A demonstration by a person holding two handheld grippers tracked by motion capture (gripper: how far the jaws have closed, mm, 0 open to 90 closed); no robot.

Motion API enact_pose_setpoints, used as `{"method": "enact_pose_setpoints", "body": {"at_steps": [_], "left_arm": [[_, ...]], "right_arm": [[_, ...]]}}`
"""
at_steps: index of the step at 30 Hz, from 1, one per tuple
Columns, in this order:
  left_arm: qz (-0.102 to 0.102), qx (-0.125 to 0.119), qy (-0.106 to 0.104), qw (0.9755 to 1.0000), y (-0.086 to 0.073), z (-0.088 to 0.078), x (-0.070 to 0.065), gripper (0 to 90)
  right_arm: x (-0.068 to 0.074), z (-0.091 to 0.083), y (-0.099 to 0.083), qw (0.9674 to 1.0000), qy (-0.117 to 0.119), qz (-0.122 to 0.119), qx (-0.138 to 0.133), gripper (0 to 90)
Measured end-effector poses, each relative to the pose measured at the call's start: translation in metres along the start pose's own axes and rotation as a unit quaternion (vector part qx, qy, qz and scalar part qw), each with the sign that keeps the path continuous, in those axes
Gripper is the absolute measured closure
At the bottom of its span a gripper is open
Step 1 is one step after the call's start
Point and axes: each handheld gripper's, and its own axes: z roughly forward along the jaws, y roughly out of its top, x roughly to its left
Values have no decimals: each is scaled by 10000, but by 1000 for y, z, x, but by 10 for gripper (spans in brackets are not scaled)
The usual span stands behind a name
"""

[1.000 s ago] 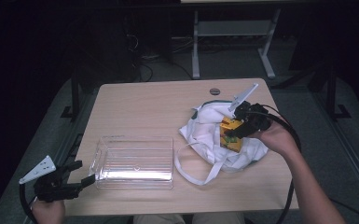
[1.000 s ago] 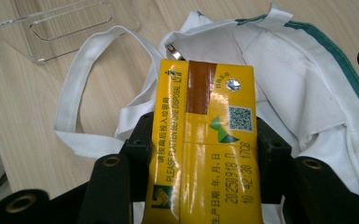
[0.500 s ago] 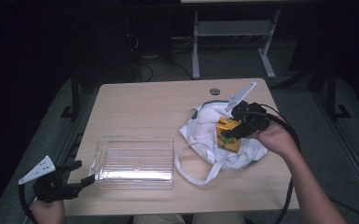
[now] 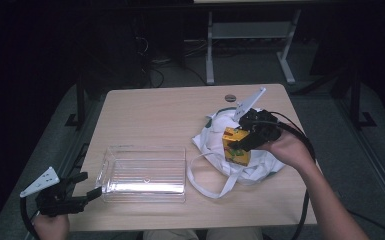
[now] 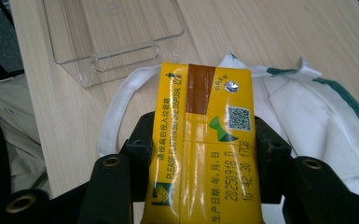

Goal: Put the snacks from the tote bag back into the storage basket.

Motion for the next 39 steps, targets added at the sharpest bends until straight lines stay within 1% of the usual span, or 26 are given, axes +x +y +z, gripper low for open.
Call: {"method": "enact_pose_setpoints", "body": {"at_steps": [1, 2, 3, 6, 7, 9, 13, 15, 17, 22, 24, 26, 27, 28, 32, 33, 35, 37, 39], "left_arm": [[-10, -8, 0, 10000, 0, 0, 0, 127], [-6, -6, 0, 10000, 0, 0, 0, 127], [19, 9, -4, 10000, 0, 0, 0, 128], [9, -5, -4, 10000, 0, 0, 1, 127], [-2, -3, -2, 10000, 0, 0, 0, 127], [-2, -8, -2, 10000, 0, 0, 0, 128], [-6, -13, 1, 10000, 0, 0, 0, 127], [-12, -25, -1, 10000, 0, 0, 0, 128], [-19, -28, -1, 10000, 0, 0, 0, 127], [-21, -28, -1, 10000, 0, 0, 0, 127], [-11, -27, -5, 10000, 0, 0, 0, 127], [-19, -30, -2, 10000, 0, 0, 0, 127], [-18, -26, -2, 10000, 0, 0, 0, 127], [-20, -28, -2, 10000, 0, 0, 0, 127], [-7, -25, -4, 10000, 0, 0, 0, 127], [-18, -28, -3, 10000, 0, 0, 0, 127], [-19, -28, -4, 10000, 0, 0, 0, 127], [-20, -26, -3, 10000, 0, 0, 1, 128], [-16, -24, -2, 10000, 0, 0, 1, 127]], "right_arm": [[1, 0, 2, 10000, 8, -42, -22, 516], [2, 0, 4, 10000, 34, -29, -24, 515], [3, 0, 5, 9999, 42, -83, -44, 515], [7, -1, 9, 9999, 57, -91, -65, 515], [9, -2, 13, 9998, 84, -140, -73, 516], [10, -3, 15, 9998, 72, -176, -95, 515], [18, -3, 25, 9995, 153, -280, -81, 516], [20, -2, 27, 9993, 184, -316, -115, 515], [23, -2, 32, 9987, 247, -411, -180, 516], [28, 0, 40, 9982, 254, -532, -147, 516], [29, 1, 43, 9979, 309, -546, -183, 516], [32, 2, 45, 9976, 328, -567, -207, 516], [33, 3, 46, 9974, 306, -619, -224, 516], [34, 3, 48, 9972, 346, -623, -210, 516], [37, 4, 52, 9970, 381, -630, -232, 516], [40, 5, 55, 9967, 400, -665, -238, 516], [41, 5, 57, 9966, 401, -673, -237, 516], [44, 7, 61, 9959, 446, -746, -241, 516], [45, 7, 63, 9959, 471, -735, -257, 516]]}}
